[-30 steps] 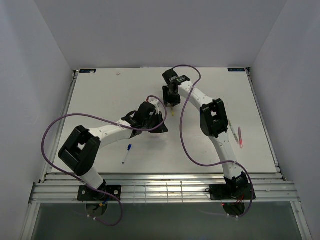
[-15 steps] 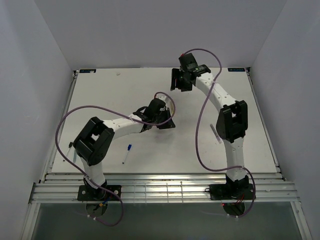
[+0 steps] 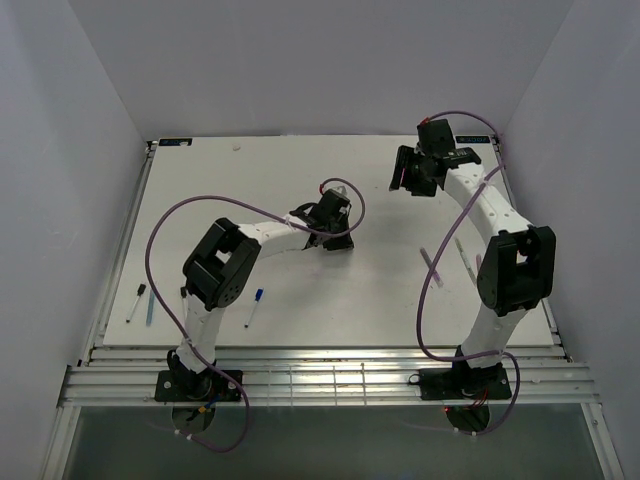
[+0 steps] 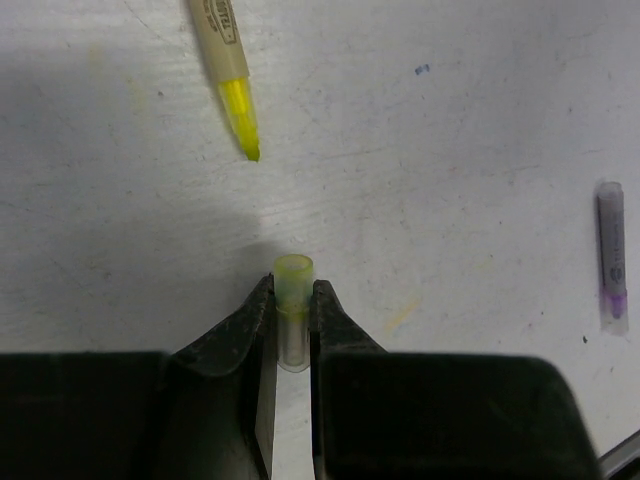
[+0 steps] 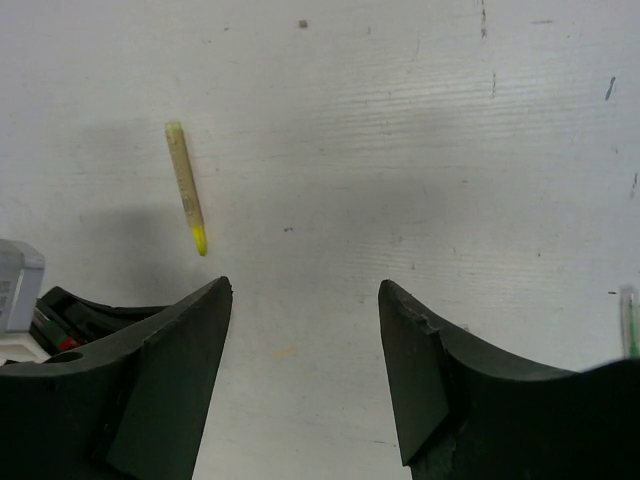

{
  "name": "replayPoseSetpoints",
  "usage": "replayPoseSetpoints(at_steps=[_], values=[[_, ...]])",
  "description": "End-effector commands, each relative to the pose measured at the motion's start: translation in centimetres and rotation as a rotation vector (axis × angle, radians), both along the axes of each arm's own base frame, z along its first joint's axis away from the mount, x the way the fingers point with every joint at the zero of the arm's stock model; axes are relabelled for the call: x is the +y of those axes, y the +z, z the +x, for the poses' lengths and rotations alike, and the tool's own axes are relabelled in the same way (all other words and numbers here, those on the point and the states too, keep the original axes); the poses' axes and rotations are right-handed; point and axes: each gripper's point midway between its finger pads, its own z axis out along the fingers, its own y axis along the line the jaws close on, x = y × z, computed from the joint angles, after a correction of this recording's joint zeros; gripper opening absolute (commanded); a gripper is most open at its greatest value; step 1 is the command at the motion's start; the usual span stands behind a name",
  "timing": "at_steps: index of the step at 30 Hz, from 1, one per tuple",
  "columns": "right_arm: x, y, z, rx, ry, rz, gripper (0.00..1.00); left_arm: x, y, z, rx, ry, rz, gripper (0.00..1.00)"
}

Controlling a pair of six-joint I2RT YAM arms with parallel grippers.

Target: Open the pen caps

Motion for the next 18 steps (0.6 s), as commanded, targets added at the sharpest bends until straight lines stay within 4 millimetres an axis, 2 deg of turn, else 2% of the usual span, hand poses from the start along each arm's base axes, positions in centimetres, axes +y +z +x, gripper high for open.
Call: replayPoseSetpoints(at_steps=[1, 2, 4, 5, 9, 18], values=[[-0.4, 0.7, 0.1, -0.058, 0.015, 0.007, 0.67, 0.8, 0.7, 0.6, 0.002, 0.057, 0.064, 0.04], [-0.4, 0.1, -0.1, -0.052, 0.015, 0.005, 0.67, 0.5, 1.2, 0.9, -0.003, 0.062, 0.063, 0.05], [0.3, -0.5, -0.6, -0.034, 0.048, 0.04, 0.67, 0.9, 0.3, 0.7, 0.023, 0.068, 0.111, 0.06], [0.4, -1.1, -0.9, -0.024, 0.048, 0.044, 0.67, 0.6, 1.0, 1.4, 0.004, 0.076, 0.118, 0.06], [0.6, -2.3, -1.6, -0.006, 0.055, 0.063, 0.67, 0.0, 0.8, 1.2, 0.016, 0.07, 0.153, 0.09], [0.0, -2.5, -2.1, -0.008, 0.054, 0.056, 0.67, 0.8, -1.2, 0.7, 0.054, 0.102, 0.212, 0.16]])
